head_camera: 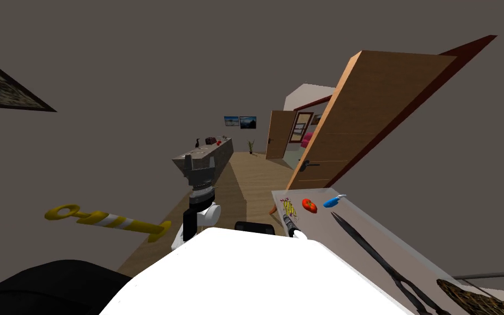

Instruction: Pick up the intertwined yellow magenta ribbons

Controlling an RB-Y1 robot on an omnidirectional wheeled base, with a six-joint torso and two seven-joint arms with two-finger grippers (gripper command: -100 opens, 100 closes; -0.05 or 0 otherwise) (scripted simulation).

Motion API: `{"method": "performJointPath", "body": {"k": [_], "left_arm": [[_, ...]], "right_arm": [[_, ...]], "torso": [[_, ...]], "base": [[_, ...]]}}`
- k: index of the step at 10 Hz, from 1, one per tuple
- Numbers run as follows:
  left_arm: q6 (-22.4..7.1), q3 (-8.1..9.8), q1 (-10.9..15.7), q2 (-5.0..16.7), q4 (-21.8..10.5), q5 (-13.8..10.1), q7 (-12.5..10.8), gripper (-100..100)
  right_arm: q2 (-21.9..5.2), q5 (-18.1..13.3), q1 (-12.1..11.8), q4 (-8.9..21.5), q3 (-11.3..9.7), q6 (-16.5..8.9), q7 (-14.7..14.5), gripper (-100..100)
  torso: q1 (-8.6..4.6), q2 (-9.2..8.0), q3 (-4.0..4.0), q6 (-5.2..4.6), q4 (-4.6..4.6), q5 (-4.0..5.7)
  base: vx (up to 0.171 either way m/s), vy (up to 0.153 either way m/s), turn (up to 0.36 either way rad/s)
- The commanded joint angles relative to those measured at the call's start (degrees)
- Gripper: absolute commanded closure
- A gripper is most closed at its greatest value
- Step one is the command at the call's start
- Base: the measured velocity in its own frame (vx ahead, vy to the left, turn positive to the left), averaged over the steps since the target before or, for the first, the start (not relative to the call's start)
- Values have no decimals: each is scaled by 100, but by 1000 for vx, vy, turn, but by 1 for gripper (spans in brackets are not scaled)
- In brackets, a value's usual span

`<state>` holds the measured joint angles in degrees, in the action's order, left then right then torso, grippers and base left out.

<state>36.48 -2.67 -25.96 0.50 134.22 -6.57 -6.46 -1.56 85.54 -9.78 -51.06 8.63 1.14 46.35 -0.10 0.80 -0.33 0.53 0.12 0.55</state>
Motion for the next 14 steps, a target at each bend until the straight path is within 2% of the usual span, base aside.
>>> {"method": "performJointPath", "body": {"k": [1, 3, 5, 6, 7, 9, 10, 11, 13, 14], "left_arm": [[0, 0, 0, 0, 0, 0, 0, 0], [0, 0, 0, 0, 0, 0, 0, 0], [0, 0, -1, 0, 0, 0, 0, 0], [0, 0, 0, -1, 0, 0, 0, 0], [0, 0, 0, 0, 0, 0, 0, 0], [0, 0, 0, 0, 0, 0, 0, 0], [0, 0, 0, 0, 0, 0, 0, 0], [0, 0, -1, 0, 0, 0, 0, 0], [0, 0, 0, 0, 0, 0, 0, 0], [0, 0, 0, 0, 0, 0, 0, 0]], "right_arm": [[127, 4, 10, -45, 286, -169, -286, 100], [127, 4, 10, -45, 324, -169, -322, 100], [91, -50, 71, -50, 619, -539, -608, 100], [91, -50, 71, -50, 619, -581, -608, 100], [54, -104, 132, -55, 841, -786, -832, 100], [54, -104, 132, -55, 913, -993, -894, 100], [18, -158, 193, -60, 1197, -1212, -1181, 100], [18, -158, 193, -60, 1207, -1386, -1181, 100], [13, -145, 190, -45, 1202, -1353, -1217, 100], [18, -164, 190, -50, 1194, -1368, -1172, 0]], "torso": [[0, 0, 0, 0, 0, 0], [-8, -6, 4, -3, 1, -4], [18, -5, 2, -11, 0, -11], [31, -5, 3, -3, 1, -12], [22, -7, 6, 2, 5, -10], [30, -6, 6, -2, 5, -14], [20, -12, 11, 4, 10, -10], [23, -18, 13, -10, 9, -18], [26, -15, 15, 7, 16, -14], [17, -17, 16, 4, 16, -15]], "base": [[1, -7, 2], [0, -7, -6], [15, 83, -247], [4, 49, 5], [34, 76, -333], [4, 59, -55], [-8, 60, -285], [5, 79, -210], [5, 29, 20], [0, 0, 0]]}}
